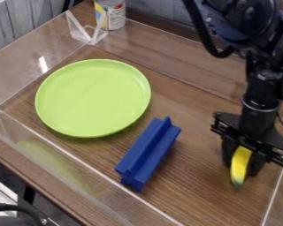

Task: Remove the banana from inside the green plate and put it on the table

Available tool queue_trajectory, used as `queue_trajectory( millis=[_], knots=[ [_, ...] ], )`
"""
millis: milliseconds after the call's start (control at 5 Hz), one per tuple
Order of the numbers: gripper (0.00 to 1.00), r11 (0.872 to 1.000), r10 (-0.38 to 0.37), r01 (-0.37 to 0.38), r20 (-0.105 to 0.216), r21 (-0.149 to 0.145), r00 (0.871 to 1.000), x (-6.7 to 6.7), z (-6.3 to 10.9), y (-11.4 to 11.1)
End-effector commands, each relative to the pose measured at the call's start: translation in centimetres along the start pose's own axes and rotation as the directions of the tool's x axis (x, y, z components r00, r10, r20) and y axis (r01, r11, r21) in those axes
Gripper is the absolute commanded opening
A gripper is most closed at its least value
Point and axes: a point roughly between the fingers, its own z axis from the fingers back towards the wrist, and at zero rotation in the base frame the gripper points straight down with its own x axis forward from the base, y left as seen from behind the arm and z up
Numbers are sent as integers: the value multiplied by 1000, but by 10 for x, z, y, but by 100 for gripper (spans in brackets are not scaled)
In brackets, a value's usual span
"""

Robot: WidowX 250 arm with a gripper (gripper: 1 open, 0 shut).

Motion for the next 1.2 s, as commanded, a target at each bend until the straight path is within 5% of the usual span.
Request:
queue_trajectory(
  millis=[0,1000],
  knots=[
    [0,1000,3,-2,80,-15,997,8,26,9],
    [0,1000,4,-4,35,-8,999,4,15,11]
  ],
)
